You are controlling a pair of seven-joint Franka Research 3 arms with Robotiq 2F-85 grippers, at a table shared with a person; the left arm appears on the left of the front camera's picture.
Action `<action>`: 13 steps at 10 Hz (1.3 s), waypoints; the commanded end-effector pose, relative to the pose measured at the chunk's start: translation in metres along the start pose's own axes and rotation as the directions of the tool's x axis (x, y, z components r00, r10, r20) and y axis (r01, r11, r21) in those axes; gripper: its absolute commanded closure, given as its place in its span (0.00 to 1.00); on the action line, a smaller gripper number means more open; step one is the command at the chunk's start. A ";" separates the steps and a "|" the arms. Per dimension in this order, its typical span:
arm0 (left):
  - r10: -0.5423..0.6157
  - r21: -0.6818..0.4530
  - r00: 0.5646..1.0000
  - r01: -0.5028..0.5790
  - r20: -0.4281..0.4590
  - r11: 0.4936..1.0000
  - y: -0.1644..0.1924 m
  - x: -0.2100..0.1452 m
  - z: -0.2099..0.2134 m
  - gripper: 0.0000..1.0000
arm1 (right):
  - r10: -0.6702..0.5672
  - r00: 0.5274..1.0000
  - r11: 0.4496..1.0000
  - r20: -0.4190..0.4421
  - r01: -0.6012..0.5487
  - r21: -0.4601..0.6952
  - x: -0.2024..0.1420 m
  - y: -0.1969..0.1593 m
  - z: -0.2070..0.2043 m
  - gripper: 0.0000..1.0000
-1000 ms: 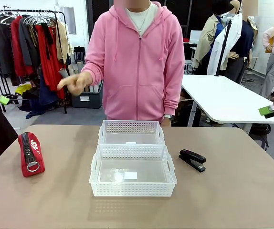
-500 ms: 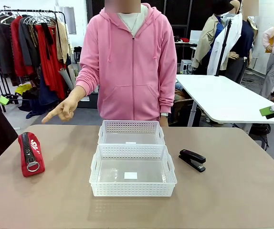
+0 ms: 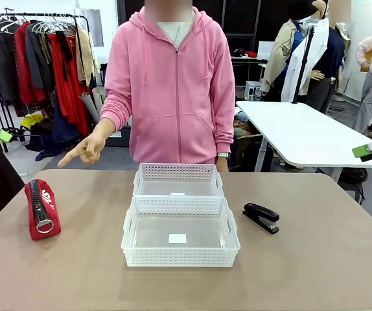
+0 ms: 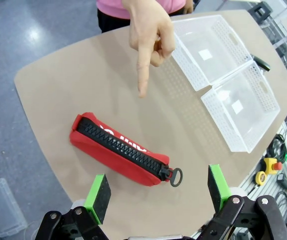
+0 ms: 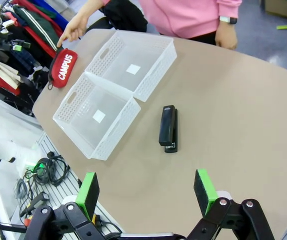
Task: Distribute items into two baskets.
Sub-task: Pick up the Pencil pouch that the person points to.
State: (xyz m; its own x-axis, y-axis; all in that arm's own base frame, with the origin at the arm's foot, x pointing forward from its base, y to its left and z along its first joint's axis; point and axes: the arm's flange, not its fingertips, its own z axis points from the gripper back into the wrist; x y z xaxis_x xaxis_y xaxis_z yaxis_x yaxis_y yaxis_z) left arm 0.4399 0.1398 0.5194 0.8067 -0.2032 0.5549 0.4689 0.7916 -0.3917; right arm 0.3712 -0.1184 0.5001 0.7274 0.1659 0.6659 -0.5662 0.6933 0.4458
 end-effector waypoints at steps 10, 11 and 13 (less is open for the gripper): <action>0.432 0.405 0.887 -0.338 -0.163 0.849 -0.056 0.042 -0.066 0.00 | 0.006 1.000 1.000 0.014 -0.006 0.012 0.001 -0.001 0.000 0.00; 0.496 0.447 0.858 -0.393 -0.136 0.803 -0.055 0.044 -0.071 0.00 | 0.006 1.000 1.000 0.014 -0.006 0.012 0.001 -0.001 0.000 0.00; 0.615 0.523 0.786 -0.498 -0.064 0.692 -0.054 0.048 -0.082 0.00 | 0.006 1.000 1.000 0.014 -0.006 0.012 0.001 -0.001 0.000 0.00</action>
State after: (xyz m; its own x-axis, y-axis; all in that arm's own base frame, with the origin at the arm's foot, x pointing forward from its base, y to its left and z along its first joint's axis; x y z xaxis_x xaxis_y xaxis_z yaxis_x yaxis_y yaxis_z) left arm 0.4781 0.0447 0.5023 0.9637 0.2106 0.1644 -0.1761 0.9635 -0.2019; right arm 0.3710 -0.1184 0.4999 0.7288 0.1666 0.6642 -0.5660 0.6924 0.4474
